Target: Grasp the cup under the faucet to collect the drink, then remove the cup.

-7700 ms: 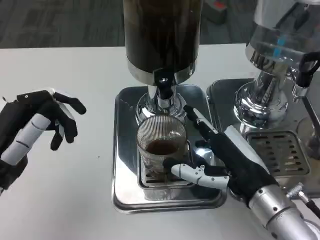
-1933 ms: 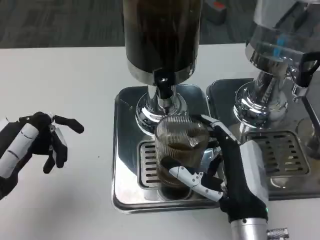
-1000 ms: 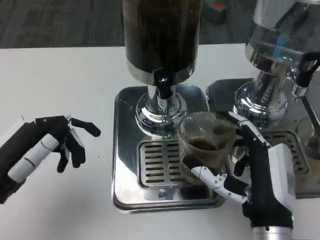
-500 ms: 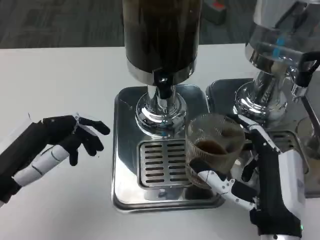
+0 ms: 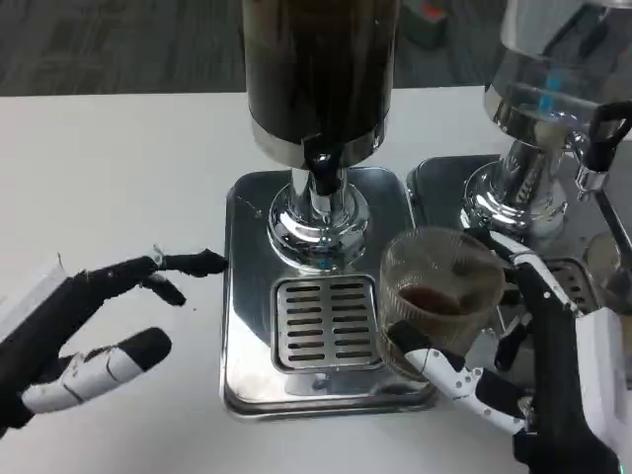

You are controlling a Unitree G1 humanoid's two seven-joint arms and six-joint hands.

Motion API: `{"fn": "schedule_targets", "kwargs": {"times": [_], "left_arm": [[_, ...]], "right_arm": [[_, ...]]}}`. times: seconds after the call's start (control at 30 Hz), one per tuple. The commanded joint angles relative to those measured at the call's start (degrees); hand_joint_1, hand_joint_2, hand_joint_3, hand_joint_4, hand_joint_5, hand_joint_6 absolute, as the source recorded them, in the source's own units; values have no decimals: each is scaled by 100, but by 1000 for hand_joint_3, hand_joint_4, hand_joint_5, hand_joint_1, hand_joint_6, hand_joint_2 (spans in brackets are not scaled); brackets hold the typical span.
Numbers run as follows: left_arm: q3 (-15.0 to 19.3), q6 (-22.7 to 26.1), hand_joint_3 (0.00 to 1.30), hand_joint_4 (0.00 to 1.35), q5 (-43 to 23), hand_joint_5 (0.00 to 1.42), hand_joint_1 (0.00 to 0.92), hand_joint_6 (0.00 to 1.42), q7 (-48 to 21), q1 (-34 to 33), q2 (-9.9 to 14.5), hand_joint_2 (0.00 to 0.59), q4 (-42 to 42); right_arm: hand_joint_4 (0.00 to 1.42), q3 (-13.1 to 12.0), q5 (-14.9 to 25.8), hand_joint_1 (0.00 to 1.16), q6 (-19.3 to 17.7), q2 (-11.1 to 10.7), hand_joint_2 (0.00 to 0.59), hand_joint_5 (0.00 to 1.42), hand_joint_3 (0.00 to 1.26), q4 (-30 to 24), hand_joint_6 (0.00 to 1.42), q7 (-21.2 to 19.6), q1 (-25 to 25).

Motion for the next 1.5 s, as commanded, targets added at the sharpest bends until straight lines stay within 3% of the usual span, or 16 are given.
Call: {"fn": "schedule_targets", "kwargs": {"times": [0.03,0.3,0.77,1.1,1.5], "left_arm": [[-69,-401,299,190,160,201,0,417,119,150,212,139,-87],[-164,-834,214,55,390,74,0,287,289,325,463,134,-137],[-532,-1313,168,0,672,10,0,242,512,484,858,117,-116],[-819,-1403,166,0,577,7,0,240,674,641,1043,112,-235],[-917,-1441,165,0,601,6,0,239,817,573,1169,106,-198]], "right_arm": [[596,-38,34,851,-186,-28,188,835,555,-371,1206,43,116],[602,-57,37,823,-202,-51,190,845,556,-651,1207,160,343],[618,-5,23,816,-263,-94,193,861,571,-940,1224,276,672],[621,10,12,827,-346,-69,190,871,571,-1118,1239,268,905],[629,-12,-21,837,-418,-49,188,890,585,-1110,1260,211,959]]}}
